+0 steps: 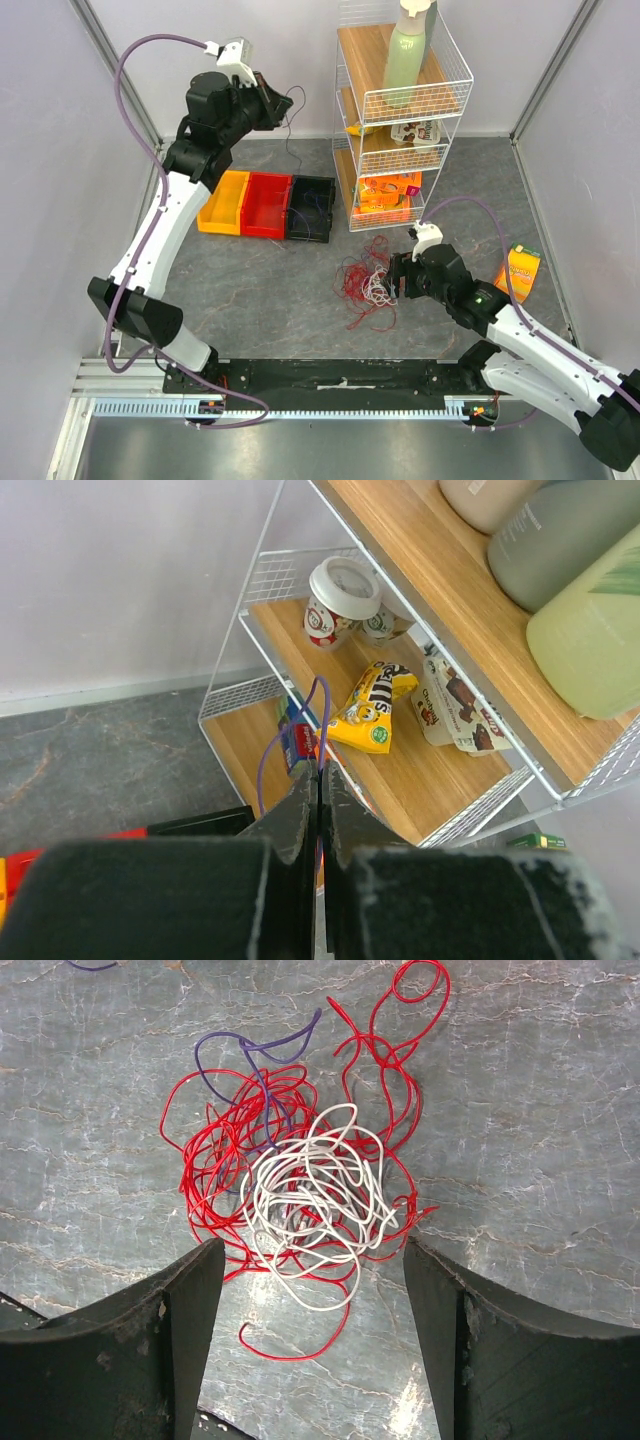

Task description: Untangle the cables

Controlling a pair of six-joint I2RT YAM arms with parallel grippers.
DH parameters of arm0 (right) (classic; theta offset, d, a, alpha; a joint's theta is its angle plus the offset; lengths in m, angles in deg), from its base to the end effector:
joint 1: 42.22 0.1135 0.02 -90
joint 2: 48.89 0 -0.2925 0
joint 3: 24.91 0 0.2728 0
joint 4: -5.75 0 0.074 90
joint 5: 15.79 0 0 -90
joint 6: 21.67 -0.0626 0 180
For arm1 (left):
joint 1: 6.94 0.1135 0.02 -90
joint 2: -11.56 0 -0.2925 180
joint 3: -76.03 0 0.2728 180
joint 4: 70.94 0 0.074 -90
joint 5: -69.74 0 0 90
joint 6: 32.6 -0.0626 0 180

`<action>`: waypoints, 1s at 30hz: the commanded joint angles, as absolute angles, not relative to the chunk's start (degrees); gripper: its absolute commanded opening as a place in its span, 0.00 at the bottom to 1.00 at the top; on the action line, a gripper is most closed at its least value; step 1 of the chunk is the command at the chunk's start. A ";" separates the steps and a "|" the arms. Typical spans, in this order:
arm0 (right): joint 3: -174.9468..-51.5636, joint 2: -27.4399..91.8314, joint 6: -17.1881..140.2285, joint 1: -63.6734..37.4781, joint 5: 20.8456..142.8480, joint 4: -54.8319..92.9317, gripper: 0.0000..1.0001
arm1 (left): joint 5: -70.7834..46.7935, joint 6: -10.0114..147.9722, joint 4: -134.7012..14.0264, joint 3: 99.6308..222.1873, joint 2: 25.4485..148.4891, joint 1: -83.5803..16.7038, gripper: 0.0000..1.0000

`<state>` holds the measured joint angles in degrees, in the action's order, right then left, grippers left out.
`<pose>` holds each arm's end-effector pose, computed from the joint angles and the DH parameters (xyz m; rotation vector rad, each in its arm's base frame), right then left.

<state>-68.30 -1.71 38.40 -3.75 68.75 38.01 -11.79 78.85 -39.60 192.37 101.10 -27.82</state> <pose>0.1631 0.1220 0.2298 -0.1132 2.2513 0.5558 0.3673 -0.1500 0.5182 0.1072 1.6908 -0.6805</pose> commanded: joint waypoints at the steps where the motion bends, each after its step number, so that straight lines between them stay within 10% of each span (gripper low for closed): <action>1: -69.35 -2.83 38.28 -3.46 67.61 37.70 0.80 | -8.92 80.96 -43.64 193.77 102.08 -27.33 0.02; 30: -73.40 1.83 40.21 -3.46 66.65 37.62 0.80 | -6.63 80.52 -40.74 206.36 108.69 -25.66 0.02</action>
<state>-70.88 1.75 39.41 -3.75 67.75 38.97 -8.01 79.86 -37.83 210.49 109.75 -25.97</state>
